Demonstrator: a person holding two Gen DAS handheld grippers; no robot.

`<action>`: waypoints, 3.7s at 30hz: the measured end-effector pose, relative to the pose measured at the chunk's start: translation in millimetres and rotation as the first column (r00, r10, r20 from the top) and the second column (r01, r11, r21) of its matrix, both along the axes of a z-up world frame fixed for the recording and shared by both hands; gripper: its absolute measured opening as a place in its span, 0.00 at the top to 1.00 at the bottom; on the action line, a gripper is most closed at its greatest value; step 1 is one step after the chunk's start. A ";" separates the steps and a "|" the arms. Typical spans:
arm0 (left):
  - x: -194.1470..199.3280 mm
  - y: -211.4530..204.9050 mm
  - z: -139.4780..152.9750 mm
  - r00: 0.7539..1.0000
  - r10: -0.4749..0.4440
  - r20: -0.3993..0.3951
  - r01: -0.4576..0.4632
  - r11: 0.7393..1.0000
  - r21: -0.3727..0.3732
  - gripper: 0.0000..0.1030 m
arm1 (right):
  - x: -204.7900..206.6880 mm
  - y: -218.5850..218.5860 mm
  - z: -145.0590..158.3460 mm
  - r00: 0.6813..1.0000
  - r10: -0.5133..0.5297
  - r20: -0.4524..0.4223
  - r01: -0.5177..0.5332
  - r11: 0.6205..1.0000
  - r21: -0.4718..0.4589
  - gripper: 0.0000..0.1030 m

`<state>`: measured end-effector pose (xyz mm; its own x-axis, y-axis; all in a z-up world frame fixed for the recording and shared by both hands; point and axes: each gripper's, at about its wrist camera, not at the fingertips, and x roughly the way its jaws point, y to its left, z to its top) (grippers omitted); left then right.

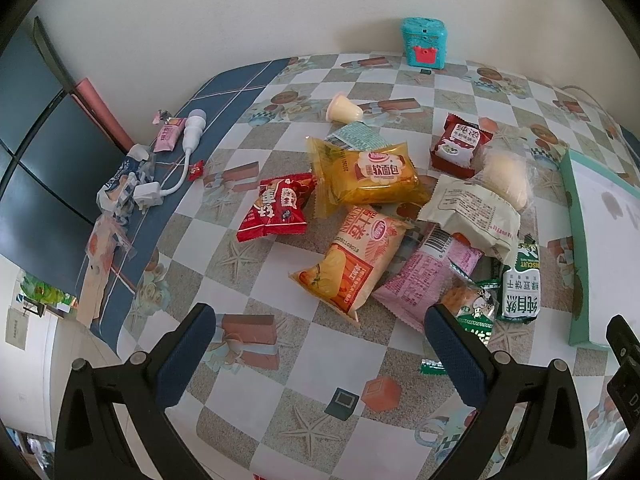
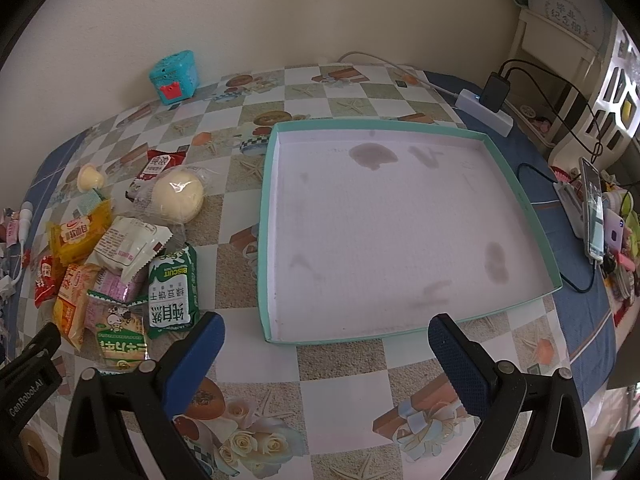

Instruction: Organize snacks

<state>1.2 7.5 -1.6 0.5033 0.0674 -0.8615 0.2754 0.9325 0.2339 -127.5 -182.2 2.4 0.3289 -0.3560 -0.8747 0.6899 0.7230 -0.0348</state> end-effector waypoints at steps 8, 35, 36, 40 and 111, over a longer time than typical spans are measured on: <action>1.1 -0.6 -0.3 1.000 0.008 -0.003 -0.008 1.000 -0.002 0.00 | -0.5 -0.5 -0.5 1.000 0.000 0.000 0.000 1.000 0.000 0.00; 36.8 52.8 -6.5 0.967 0.231 -0.108 -0.247 0.955 -0.163 0.00 | 45.8 26.0 -0.6 0.993 0.104 0.050 -0.108 0.991 0.085 0.00; 38.1 54.1 -8.8 0.965 0.231 -0.121 -0.250 0.953 -0.173 0.00 | 51.5 30.1 -1.3 0.992 0.119 0.051 -0.124 0.988 0.090 0.00; 45.7 59.4 -17.3 0.955 0.240 -0.173 -0.273 0.940 -0.203 0.00 | 73.1 42.7 -11.5 0.986 0.156 0.052 -0.162 0.976 0.142 0.00; 59.8 29.5 -29.8 0.953 0.095 -0.286 -0.160 0.964 -0.214 0.64 | 89.0 6.4 -26.9 0.996 0.082 -0.016 -0.073 0.946 0.317 0.55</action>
